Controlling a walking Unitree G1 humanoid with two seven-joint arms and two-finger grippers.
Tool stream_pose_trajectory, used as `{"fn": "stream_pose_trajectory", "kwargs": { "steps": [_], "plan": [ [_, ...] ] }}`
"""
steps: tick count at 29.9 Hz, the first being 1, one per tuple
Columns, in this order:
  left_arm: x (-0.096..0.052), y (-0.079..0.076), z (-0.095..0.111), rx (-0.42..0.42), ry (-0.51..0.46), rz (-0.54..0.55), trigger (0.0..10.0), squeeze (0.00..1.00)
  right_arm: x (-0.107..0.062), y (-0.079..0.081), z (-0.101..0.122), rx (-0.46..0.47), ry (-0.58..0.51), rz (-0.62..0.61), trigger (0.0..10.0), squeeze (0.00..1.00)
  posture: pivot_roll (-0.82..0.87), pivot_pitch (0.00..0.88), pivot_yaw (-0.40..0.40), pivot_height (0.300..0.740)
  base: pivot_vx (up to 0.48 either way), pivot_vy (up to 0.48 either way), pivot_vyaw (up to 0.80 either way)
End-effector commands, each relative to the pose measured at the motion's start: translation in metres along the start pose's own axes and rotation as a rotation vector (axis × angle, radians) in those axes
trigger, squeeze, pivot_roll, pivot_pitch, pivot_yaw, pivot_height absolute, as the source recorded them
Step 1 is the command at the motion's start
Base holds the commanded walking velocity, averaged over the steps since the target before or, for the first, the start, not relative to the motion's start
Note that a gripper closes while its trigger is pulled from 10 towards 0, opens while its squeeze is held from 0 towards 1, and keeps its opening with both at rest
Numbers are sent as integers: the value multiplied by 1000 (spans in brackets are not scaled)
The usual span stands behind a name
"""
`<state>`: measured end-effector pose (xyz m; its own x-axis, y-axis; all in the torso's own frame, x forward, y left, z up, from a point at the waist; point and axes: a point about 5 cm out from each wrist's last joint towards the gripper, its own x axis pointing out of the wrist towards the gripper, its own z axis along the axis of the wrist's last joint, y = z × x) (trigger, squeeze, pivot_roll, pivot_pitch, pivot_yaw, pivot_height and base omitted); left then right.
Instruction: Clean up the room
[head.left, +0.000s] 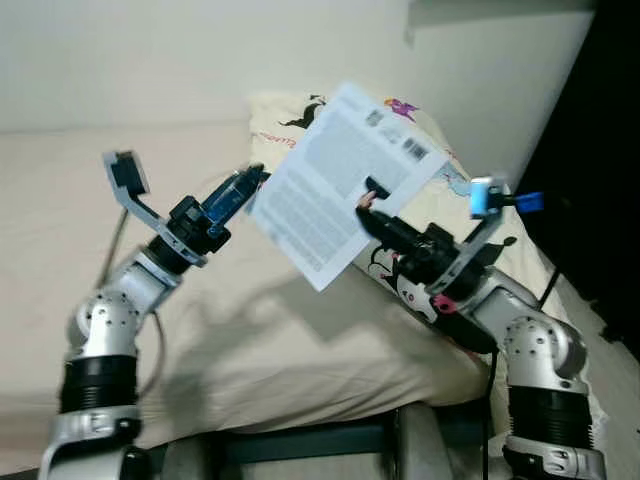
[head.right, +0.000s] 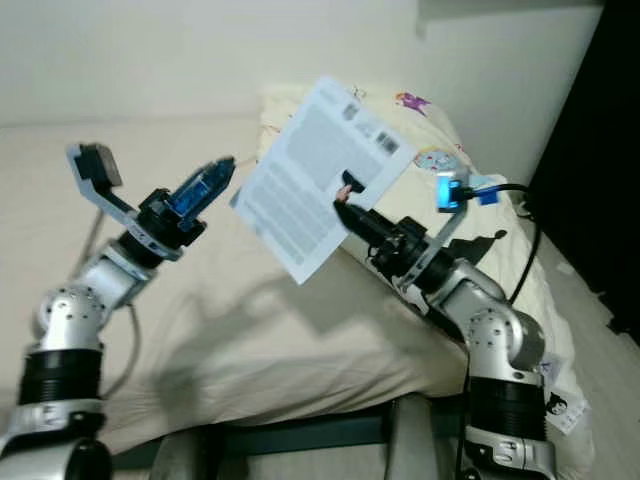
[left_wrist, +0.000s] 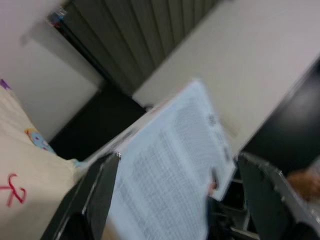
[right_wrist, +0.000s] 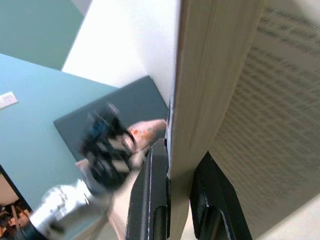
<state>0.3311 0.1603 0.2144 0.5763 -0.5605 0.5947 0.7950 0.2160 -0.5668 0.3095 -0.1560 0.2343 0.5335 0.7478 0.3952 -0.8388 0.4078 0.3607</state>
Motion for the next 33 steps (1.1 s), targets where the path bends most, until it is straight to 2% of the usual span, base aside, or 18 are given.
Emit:
{"fn": "stream_pose_trajectory", "kwargs": {
  "steps": [1,6,10,14,19,20,23,24,27,31,33],
  "plan": [
    [-13,13,-17,-47,-14,85,10000,0,-2,6,9,-15,-40,33,0,0,34,38,28,501,0,0,0],
    [-21,22,-18,-58,-62,145,10000,0,-6,6,8,-20,-32,13,0,0,30,39,26,501,0,0,0],
    [-33,31,-11,-89,-124,203,10000,0,-11,7,6,-7,-35,6,0,0,32,41,29,501,0,0,0],
    [-33,28,-10,-104,-133,175,10000,0,-11,9,4,5,-35,10,0,0,31,42,30,501,0,0,0],
    [-28,11,-18,-138,-101,15,10000,0,-9,13,-3,29,-23,19,0,0,29,43,27,501,0,0,0],
    [-28,11,-18,-138,-101,15,10000,0,-9,13,-3,29,-23,19,0,0,29,43,27,501,0,0,0],
    [-26,3,-25,-127,-54,-48,10000,0,-8,14,-4,35,-19,25,0,0,29,43,27,501,0,0,0],
    [-25,-2,-31,-113,-9,-97,10000,0,-7,15,-6,40,-15,28,0,0,29,43,27,501,0,0,0],
    [-25,-3,-32,-111,-1,-106,10000,0,-6,15,-6,41,-14,28,0,0,29,43,27,501,0,0,0],
    [-18,6,-40,25,63,-5,10000,0,-3,18,-9,55,-9,38,0,0,27,45,29,501,0,0,0],
    [-17,8,-40,56,67,16,10000,0,-3,19,-10,57,-8,39,0,0,29,45,28,501,0,0,0]
  ]
}}
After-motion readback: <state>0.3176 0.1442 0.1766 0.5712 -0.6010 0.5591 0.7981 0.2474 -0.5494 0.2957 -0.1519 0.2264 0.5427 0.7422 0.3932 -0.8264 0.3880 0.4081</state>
